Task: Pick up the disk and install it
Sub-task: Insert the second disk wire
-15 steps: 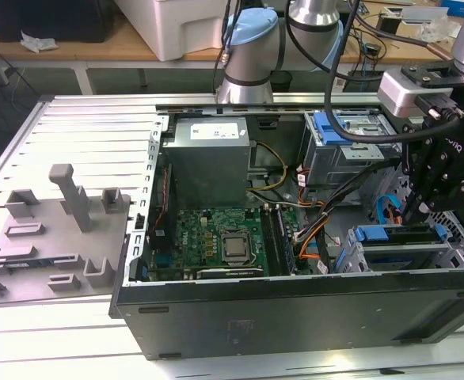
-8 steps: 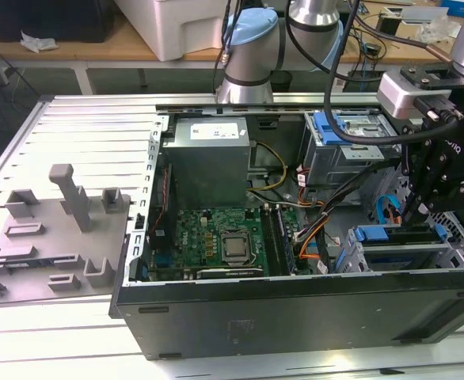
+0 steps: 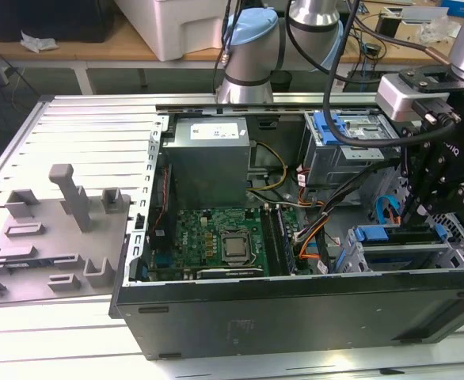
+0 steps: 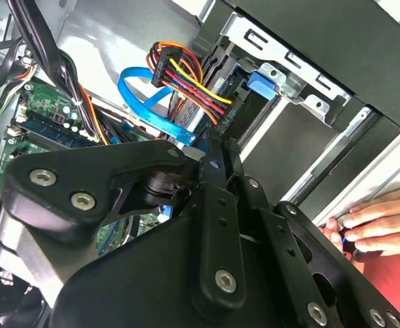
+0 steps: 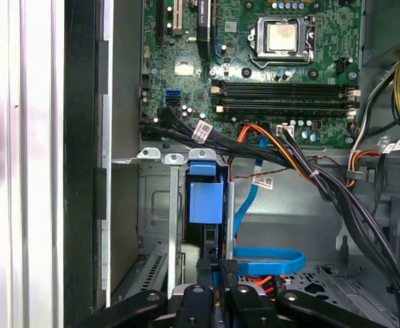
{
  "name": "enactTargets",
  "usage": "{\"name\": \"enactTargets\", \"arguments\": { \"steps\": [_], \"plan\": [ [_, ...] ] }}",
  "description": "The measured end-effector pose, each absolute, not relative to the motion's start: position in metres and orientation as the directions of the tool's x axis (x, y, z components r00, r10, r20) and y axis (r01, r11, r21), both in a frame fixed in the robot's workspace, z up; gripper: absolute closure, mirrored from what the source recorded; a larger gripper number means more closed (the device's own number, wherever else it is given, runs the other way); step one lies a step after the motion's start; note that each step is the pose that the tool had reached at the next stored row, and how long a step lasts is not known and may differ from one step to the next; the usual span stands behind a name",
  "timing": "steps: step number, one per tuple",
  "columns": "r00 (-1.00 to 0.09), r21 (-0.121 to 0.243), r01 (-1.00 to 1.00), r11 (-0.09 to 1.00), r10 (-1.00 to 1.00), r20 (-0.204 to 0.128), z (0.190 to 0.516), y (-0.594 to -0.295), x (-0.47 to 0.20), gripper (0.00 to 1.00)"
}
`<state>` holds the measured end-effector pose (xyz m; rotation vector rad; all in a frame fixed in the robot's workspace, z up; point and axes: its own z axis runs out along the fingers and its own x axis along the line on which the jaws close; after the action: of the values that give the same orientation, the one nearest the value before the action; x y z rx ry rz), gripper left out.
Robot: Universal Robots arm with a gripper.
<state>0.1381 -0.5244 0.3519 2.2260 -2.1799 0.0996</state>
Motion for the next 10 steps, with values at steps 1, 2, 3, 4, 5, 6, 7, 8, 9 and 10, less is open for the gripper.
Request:
{"name": "enactTargets", "arguments": {
  "steps": [1,2,3,4,5,6,7,8,9,10],
  "plan": [
    [0.020,-0.027,-0.999,-0.022,-0.998,0.063,0.3516,-0.5244,0.1381,0.84],
    [0.020,-0.027,-0.999,-0.022,-0.998,0.063,0.3513,-0.5244,0.1382,0.84],
    [0.020,-0.027,-0.999,-0.022,-0.998,0.063,0.3511,-0.5244,0.1382,0.84],
    [0.020,-0.027,-0.999,-0.021,-0.998,0.063,0.3509,-0.5244,0.1381,0.84],
    [0.020,-0.027,-0.999,-0.021,-0.998,0.063,0.3507,-0.5244,0.1382,0.84],
    [0.020,-0.027,-0.999,-0.021,-0.998,0.063,0.3505,-0.5244,0.1381,0.84],
    [0.020,-0.027,-0.999,-0.021,-0.998,0.063,0.3502,-0.5244,0.1382,0.84],
    [0.020,-0.027,-0.999,-0.021,-0.998,0.063,0.3499,-0.5244,0.1381,0.84],
    [0.020,-0.027,-0.999,-0.021,-0.998,0.063,0.3497,-0.5244,0.1382,0.84],
    [0.019,-0.027,-0.999,-0.020,-0.998,0.063,0.3493,-0.5244,0.1382,0.84]
  ]
}}
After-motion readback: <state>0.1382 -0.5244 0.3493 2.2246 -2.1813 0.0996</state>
